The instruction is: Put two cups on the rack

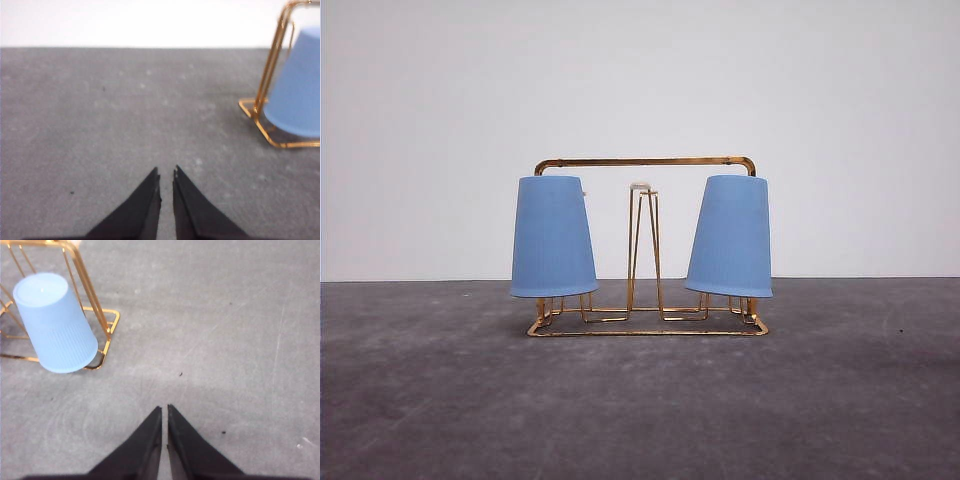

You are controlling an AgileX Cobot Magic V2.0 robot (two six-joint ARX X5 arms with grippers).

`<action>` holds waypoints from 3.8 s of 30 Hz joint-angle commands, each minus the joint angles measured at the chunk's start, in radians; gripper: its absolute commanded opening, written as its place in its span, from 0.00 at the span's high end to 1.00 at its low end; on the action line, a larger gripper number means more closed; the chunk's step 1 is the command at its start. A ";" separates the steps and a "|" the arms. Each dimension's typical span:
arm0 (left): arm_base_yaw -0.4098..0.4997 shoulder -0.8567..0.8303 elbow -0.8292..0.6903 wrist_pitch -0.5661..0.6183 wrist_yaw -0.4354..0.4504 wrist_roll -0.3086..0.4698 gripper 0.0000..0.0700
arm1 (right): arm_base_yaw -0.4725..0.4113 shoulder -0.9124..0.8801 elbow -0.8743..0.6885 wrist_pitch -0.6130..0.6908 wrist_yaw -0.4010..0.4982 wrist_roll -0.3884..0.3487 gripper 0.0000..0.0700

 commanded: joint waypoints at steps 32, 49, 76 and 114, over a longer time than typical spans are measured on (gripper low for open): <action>-0.001 -0.002 -0.015 0.038 -0.001 -0.026 0.96 | -0.079 -0.434 -0.403 0.287 0.086 -0.085 0.98; -0.001 -0.002 -0.015 0.038 -0.001 -0.026 0.96 | -0.079 -0.665 -0.677 0.342 0.079 -0.087 0.98; -0.001 -0.002 -0.015 0.038 -0.001 -0.026 0.96 | -0.080 -0.677 -0.695 0.408 0.096 -0.095 0.98; -0.001 -0.002 -0.015 0.039 0.000 -0.026 0.96 | -0.080 -0.677 -0.695 0.408 0.096 -0.095 0.98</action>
